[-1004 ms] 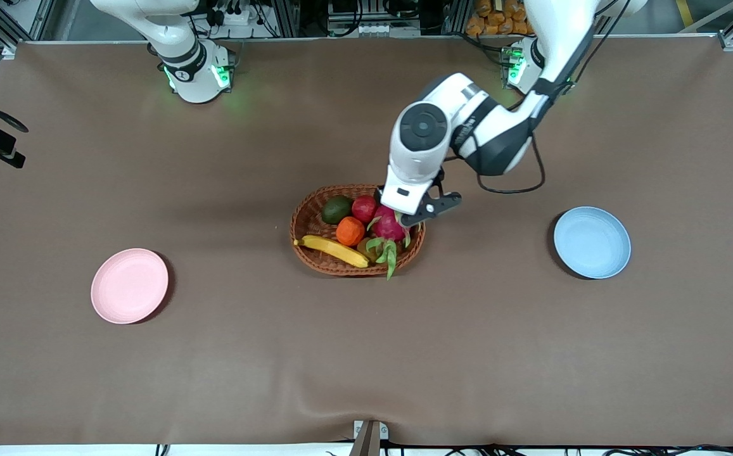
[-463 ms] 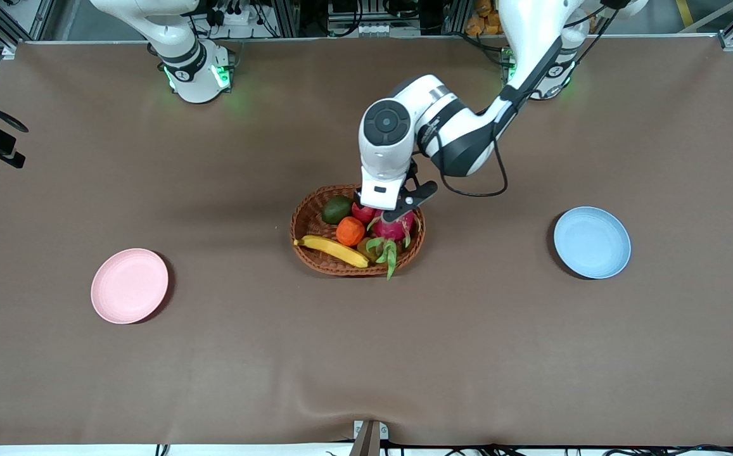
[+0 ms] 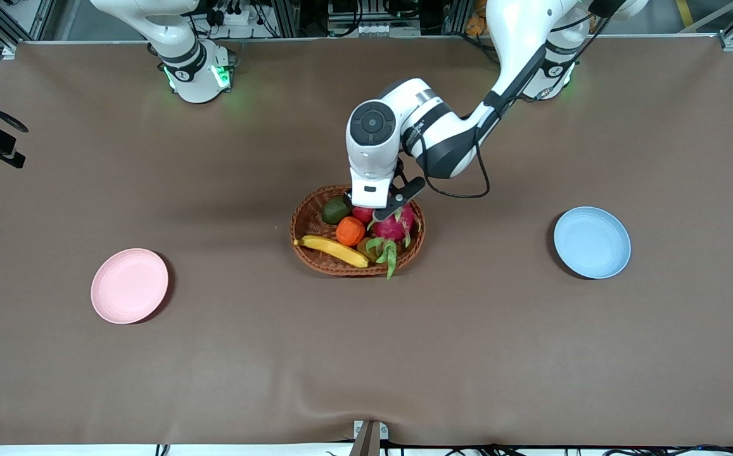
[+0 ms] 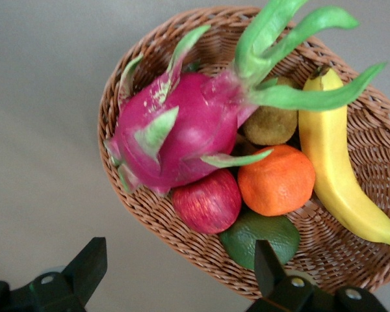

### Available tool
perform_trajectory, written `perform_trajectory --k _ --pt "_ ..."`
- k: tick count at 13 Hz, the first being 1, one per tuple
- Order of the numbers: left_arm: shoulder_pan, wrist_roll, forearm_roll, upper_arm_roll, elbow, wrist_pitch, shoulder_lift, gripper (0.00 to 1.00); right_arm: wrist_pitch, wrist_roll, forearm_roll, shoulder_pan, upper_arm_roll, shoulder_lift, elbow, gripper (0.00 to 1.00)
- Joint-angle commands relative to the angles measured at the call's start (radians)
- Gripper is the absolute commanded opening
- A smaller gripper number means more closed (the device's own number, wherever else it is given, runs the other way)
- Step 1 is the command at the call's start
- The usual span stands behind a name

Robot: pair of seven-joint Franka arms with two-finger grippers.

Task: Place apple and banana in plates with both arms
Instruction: 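Lower the left gripper and grasp the red apple in the basket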

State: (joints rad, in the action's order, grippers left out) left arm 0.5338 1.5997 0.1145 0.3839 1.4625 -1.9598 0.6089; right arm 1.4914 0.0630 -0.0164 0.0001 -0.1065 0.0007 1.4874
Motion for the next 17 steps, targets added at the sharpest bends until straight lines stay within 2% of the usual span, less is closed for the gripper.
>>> perform_trajectory --k 1,10,17 --pt "0.029 0.065 0.025 -0.01 -0.031 -0.016 0.031 1.0 -0.013 -0.005 0.0 0.0 -0.001 0.004 -0.016 1.0" --pt "0.081 0.187 0.195 -0.013 -0.024 -0.053 0.13 1.0 -0.014 -0.005 0.001 -0.005 -0.004 0.005 -0.016 1.0" --pt "0.081 0.218 0.205 -0.02 -0.021 -0.116 0.167 1.0 -0.014 -0.005 0.001 -0.005 -0.005 0.005 -0.016 1.0"
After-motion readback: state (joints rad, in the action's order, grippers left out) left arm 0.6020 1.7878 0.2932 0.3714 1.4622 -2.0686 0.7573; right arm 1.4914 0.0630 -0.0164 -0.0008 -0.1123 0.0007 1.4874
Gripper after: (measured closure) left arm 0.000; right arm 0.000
